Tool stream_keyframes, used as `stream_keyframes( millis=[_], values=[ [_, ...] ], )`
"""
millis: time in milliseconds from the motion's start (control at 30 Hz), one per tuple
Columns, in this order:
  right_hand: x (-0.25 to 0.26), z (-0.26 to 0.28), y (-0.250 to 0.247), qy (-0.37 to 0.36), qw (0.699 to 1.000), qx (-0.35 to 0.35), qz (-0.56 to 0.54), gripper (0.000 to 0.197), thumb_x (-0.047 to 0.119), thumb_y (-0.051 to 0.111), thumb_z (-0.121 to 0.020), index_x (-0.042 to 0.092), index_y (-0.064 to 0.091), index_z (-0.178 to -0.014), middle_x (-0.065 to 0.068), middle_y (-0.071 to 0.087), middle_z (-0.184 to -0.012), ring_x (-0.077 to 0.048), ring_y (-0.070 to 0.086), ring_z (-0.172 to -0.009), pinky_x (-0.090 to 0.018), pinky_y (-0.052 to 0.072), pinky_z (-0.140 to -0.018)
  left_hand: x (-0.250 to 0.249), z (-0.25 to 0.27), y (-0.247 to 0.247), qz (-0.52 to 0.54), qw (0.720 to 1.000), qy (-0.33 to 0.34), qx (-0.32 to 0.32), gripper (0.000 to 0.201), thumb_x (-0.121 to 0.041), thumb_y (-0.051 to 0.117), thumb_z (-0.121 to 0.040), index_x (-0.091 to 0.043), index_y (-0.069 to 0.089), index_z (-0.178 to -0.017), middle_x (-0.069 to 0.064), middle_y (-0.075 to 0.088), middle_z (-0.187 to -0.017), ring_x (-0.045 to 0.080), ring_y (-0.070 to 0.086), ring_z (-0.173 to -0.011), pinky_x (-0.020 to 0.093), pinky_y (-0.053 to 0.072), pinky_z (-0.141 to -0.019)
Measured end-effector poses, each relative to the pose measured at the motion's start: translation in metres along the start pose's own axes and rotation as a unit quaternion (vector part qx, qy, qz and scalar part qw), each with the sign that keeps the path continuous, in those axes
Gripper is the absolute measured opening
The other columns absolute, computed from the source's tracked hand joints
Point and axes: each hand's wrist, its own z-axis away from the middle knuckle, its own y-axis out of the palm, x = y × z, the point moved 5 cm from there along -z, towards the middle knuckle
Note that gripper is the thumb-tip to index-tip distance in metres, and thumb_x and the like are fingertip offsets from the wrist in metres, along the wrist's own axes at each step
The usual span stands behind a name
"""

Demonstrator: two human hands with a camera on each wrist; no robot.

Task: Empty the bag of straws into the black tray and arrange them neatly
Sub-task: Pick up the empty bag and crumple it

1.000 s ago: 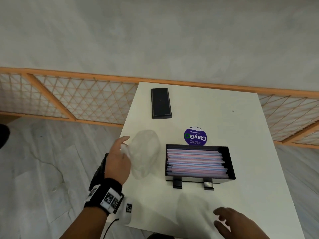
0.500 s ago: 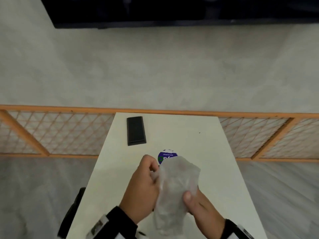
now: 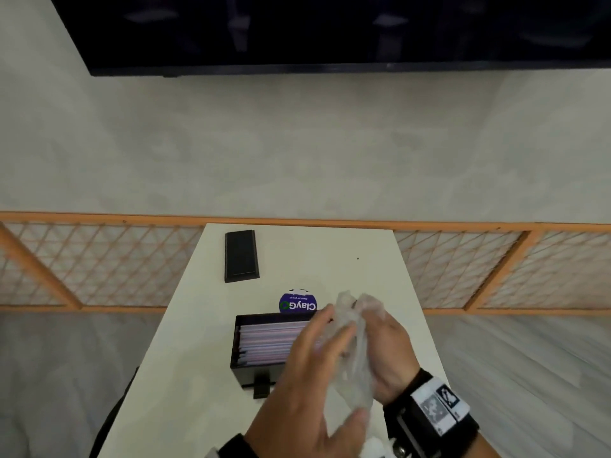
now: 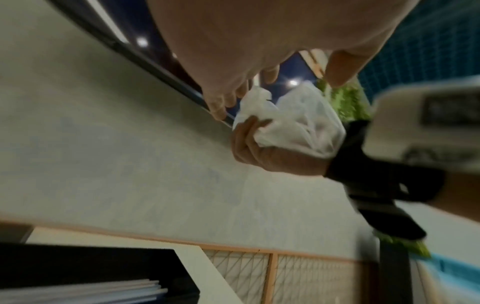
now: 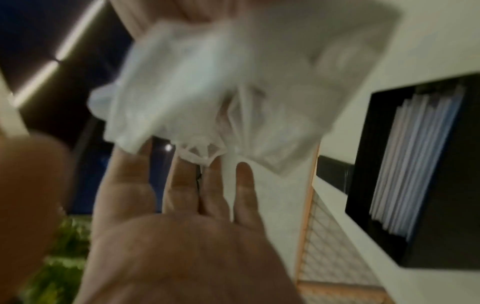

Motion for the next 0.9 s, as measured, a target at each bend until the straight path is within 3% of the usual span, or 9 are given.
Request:
stream_keyframes(
  millis=[133, 200, 267, 433, 500, 567, 700, 800, 900],
  values=[
    [-0.017, 0.004, 0.005, 0.093, 0.995, 0.043, -0.008, 0.033, 0.039, 0.077, -0.083, 0.018, 0.062, -0.103, -0.003, 0.068, -0.095, -0.004, 0.068, -0.081, -0.031, 0.054, -0.076, 0.000, -0.008, 0.022, -0.113, 0.993, 0.004, 0.019, 0.070, -0.052, 0.042, -0.106, -0.027, 0.013, -0.165, 0.001, -0.009, -0.173, 0.027, -0.008, -0.160, 0.057, 0.021, -0.123],
    [-0.018, 0.013, 0.013, 0.069, 0.993, 0.077, -0.047, 0.051, 0.036, 0.075, -0.088, 0.005, 0.060, -0.126, -0.019, 0.066, -0.127, -0.025, 0.066, -0.114, -0.048, 0.046, -0.104, 0.006, -0.016, 0.020, -0.097, 0.995, -0.032, -0.003, 0.063, -0.046, 0.031, -0.109, -0.027, 0.008, -0.165, -0.004, -0.011, -0.173, 0.023, -0.010, -0.160, 0.061, 0.011, -0.125],
    [-0.020, 0.021, 0.020, 0.079, 0.987, 0.133, -0.053, 0.049, 0.030, 0.053, -0.099, 0.004, 0.053, -0.141, -0.032, 0.050, -0.144, -0.036, 0.053, -0.128, -0.068, 0.030, -0.112, 0.011, -0.020, 0.014, -0.075, 0.996, -0.047, -0.007, 0.059, -0.040, 0.027, -0.110, -0.026, 0.010, -0.165, -0.007, -0.003, -0.173, 0.018, -0.005, -0.160, 0.056, 0.001, -0.128],
    [-0.018, 0.036, 0.033, 0.022, 0.957, 0.213, 0.197, 0.054, 0.067, 0.034, -0.097, 0.036, 0.057, -0.134, -0.014, 0.071, -0.120, -0.028, 0.068, -0.115, -0.055, 0.049, -0.102, 0.031, -0.019, -0.009, -0.051, 0.995, -0.081, -0.035, 0.058, -0.037, 0.031, -0.108, -0.027, 0.016, -0.163, -0.008, 0.040, -0.161, 0.005, 0.033, -0.150, 0.041, 0.021, -0.127],
    [-0.017, 0.042, 0.039, -0.025, 0.928, 0.213, 0.304, 0.046, 0.069, 0.029, -0.099, 0.037, 0.057, -0.116, -0.016, 0.068, -0.078, -0.027, 0.068, -0.075, -0.050, 0.058, -0.078, 0.036, -0.016, -0.010, -0.027, 0.994, -0.102, -0.035, 0.064, -0.040, 0.035, -0.106, -0.040, 0.003, -0.162, -0.006, 0.054, -0.148, 0.003, 0.051, -0.135, 0.034, 0.042, -0.113],
    [-0.018, 0.043, 0.042, -0.040, 0.933, 0.178, 0.311, 0.038, 0.063, 0.029, -0.100, 0.037, 0.057, -0.103, -0.007, 0.050, -0.059, -0.024, 0.047, -0.054, -0.037, 0.043, -0.052, 0.037, -0.014, -0.009, -0.015, 0.992, -0.111, -0.054, 0.072, -0.033, 0.041, -0.104, -0.048, -0.001, -0.160, -0.005, 0.059, -0.138, 0.006, 0.058, -0.124, 0.034, 0.049, -0.105],
    [-0.030, 0.036, 0.033, -0.029, 0.947, 0.129, 0.294, 0.029, 0.059, 0.034, -0.101, 0.045, 0.059, -0.110, 0.010, 0.075, -0.090, -0.005, 0.072, -0.082, -0.028, 0.056, -0.067, 0.027, -0.016, -0.003, 0.002, 0.994, -0.093, -0.057, 0.077, 0.000, 0.046, -0.098, -0.032, 0.017, -0.162, -0.015, 0.048, -0.147, 0.008, 0.048, -0.138, 0.035, 0.040, -0.117],
    [-0.035, 0.031, 0.027, 0.026, 0.970, 0.138, 0.198, 0.030, 0.042, 0.054, -0.098, 0.020, 0.058, -0.118, -0.013, 0.070, -0.112, -0.022, 0.070, -0.109, -0.050, 0.057, -0.093, 0.014, -0.012, -0.003, 0.021, 0.998, -0.052, -0.013, 0.069, 0.002, 0.052, -0.093, -0.006, 0.030, -0.157, 0.005, 0.050, -0.146, 0.019, 0.047, -0.137, 0.041, 0.039, -0.115],
    [-0.037, 0.030, 0.022, 0.121, 0.971, 0.207, 0.001, 0.056, 0.026, 0.066, -0.073, -0.005, 0.051, -0.117, -0.026, 0.053, -0.113, -0.037, 0.054, -0.112, -0.053, 0.041, -0.096, 0.010, -0.009, -0.004, -0.083, 0.996, -0.003, 0.022, 0.071, -0.022, 0.072, -0.093, -0.004, 0.038, -0.153, 0.009, 0.050, -0.144, 0.023, 0.046, -0.134, 0.040, 0.037, -0.114]
  ],
)
